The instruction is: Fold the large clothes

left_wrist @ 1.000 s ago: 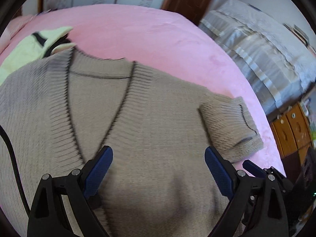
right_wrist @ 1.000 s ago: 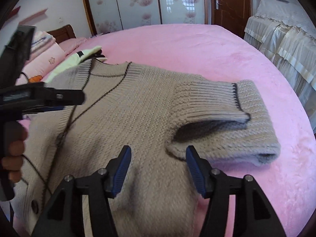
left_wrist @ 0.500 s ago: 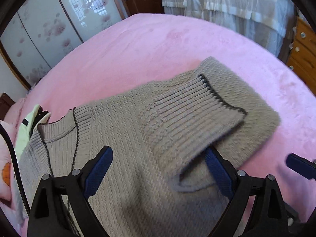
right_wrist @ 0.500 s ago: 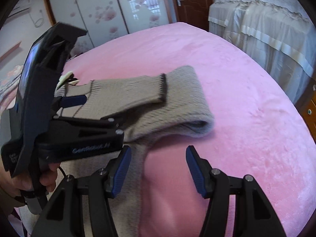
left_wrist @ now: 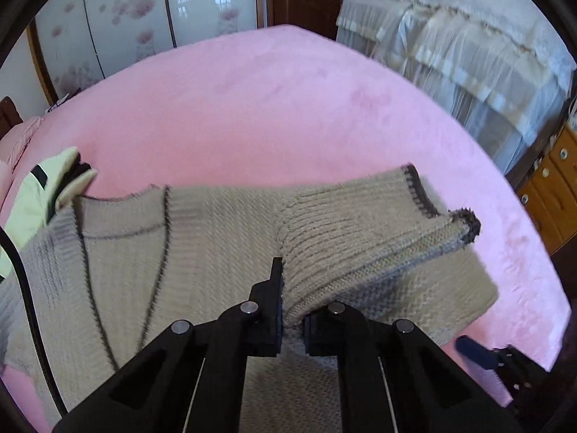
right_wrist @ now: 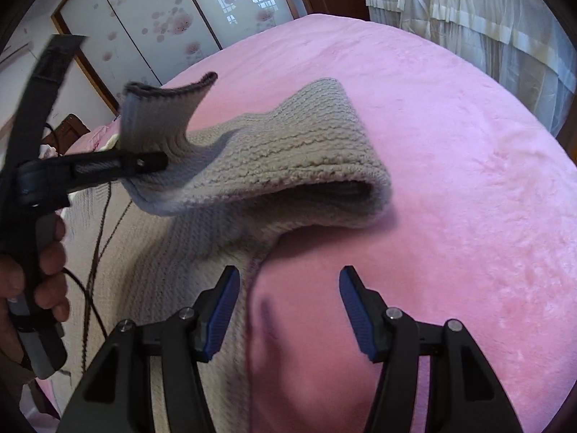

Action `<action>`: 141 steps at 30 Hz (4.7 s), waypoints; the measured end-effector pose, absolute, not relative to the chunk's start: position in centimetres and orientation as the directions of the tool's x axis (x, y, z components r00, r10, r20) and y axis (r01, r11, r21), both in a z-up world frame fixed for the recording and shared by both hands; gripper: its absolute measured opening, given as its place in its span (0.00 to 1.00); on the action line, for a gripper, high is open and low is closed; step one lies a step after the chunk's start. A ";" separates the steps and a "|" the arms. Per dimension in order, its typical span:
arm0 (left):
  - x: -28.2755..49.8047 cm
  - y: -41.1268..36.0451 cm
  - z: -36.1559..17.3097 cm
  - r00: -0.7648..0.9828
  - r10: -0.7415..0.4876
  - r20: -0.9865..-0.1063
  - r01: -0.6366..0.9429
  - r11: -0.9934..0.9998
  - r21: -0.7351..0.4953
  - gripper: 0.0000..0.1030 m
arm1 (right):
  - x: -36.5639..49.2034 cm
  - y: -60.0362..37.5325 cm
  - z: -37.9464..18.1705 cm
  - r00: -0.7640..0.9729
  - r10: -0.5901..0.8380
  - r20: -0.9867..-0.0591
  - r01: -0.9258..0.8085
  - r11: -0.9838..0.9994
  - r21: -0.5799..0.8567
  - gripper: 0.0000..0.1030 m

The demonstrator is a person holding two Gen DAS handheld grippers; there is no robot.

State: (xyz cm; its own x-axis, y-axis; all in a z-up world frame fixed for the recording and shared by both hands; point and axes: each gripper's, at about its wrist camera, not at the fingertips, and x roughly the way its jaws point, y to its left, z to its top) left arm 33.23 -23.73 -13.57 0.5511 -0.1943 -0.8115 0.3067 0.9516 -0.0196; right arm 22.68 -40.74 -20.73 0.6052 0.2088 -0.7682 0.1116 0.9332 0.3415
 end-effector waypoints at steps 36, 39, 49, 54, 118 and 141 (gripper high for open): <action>34.2 9.2 -19.6 0.513 -0.271 -0.814 -0.054 0.937 -0.346 0.60 | 24.2 -31.6 -17.4 0.559 0.287 -0.778 -0.175 0.958 0.228 0.58; 35.9 9.6 -21.4 0.467 -0.282 -0.838 -0.095 0.926 -0.364 0.58 | 26.0 -32.6 -16.2 0.598 0.294 -0.746 -0.113 0.952 0.284 0.67; 37.5 8.0 -20.0 0.557 -0.210 -0.804 -0.055 0.956 -0.287 0.09 | 37.7 -34.1 -19.0 0.559 0.083 -0.825 0.107 0.980 0.171 0.67; 38.5 6.6 -18.6 0.625 -0.147 -0.767 -0.038 0.975 -0.218 0.09 | 38.8 -34.5 -20.1 0.544 0.052 -0.837 0.119 0.983 0.138 0.15; 25.1 -6.7 -13.5 0.432 -0.304 -0.849 0.200 0.950 -0.239 0.65 | 19.0 -27.6 -13.6 0.611 0.174 -0.772 0.078 0.958 0.277 0.33; 15.1 26.1 -8.3 0.562 -0.156 -0.812 -0.113 0.958 -0.262 0.65 | 17.0 -5.4 -5.8 0.612 0.331 -0.718 -0.274 0.941 0.201 0.34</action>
